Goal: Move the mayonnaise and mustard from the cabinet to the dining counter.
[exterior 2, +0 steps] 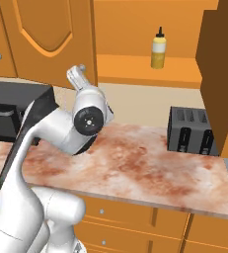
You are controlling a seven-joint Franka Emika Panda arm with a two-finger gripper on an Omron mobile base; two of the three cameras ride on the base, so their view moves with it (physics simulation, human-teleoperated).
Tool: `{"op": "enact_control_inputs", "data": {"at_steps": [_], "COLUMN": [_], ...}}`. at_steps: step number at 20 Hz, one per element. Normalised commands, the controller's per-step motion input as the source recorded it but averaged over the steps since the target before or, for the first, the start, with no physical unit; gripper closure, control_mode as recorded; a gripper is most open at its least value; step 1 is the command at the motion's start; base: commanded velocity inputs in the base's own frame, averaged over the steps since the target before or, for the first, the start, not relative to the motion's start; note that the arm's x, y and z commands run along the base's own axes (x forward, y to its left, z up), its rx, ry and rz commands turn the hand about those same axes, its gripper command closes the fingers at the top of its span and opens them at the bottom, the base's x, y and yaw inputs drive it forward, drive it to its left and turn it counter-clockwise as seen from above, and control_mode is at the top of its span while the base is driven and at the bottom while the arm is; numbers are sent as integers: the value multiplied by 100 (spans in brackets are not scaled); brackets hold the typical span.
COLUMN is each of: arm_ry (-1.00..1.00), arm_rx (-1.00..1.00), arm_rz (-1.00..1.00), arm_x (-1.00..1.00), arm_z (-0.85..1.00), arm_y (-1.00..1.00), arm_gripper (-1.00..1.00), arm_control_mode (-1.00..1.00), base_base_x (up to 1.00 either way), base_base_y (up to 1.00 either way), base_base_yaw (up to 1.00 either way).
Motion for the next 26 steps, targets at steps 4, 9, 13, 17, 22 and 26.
{"op": "enact_control_inputs", "data": {"at_steps": [4,9,13,17,22,26], "arm_ry": [2,0,1,7,3,0], "arm_rx": [22,24,24,20,18,9], "arm_rz": [5,3,11,16,16,20], "arm_x": [91,87,76,82,47,-6], "arm_z": [0,0,0,0,0,0], "arm_y": [-32,-13,-1,0,0,1], "arm_gripper": [100,100,100,100,100,100], "arm_control_mode": [-100,-100,-100,-100,-100,-100], "base_base_x": [0,0,0,0,0,0], "base_base_y": [0,0,0,0,0,0], "base_base_yaw": [0,0,0,0,0,0]}}
